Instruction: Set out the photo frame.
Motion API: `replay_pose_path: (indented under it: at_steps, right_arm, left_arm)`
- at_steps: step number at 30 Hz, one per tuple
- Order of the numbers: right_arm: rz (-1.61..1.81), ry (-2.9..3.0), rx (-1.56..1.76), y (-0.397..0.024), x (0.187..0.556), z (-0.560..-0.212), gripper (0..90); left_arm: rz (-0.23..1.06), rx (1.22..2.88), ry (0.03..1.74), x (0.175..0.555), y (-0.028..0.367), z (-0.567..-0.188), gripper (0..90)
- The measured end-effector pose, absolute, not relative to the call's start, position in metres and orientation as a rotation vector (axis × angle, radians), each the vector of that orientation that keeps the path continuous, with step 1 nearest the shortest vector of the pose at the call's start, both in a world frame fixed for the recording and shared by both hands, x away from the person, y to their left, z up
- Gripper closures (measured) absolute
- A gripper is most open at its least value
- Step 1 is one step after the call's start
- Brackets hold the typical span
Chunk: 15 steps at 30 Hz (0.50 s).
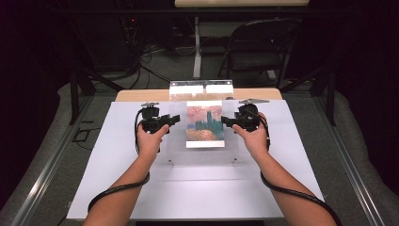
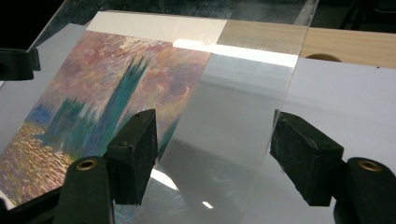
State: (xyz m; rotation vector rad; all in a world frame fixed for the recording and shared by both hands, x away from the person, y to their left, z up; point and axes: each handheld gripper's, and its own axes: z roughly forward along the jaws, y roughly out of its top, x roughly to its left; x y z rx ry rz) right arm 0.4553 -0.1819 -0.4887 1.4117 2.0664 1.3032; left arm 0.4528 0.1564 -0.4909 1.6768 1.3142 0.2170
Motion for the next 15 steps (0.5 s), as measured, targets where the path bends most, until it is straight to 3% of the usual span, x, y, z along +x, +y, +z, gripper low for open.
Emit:
replay_pose_path:
  at_steps: [15]
  right_arm:
    - [1.306, 2.032, 1.320, -0.185, 0.428, -0.470, 39.5]
  left_arm:
    - [0.249, 1.661, 1.236, 0.428, 0.164, -0.475, 54.5]
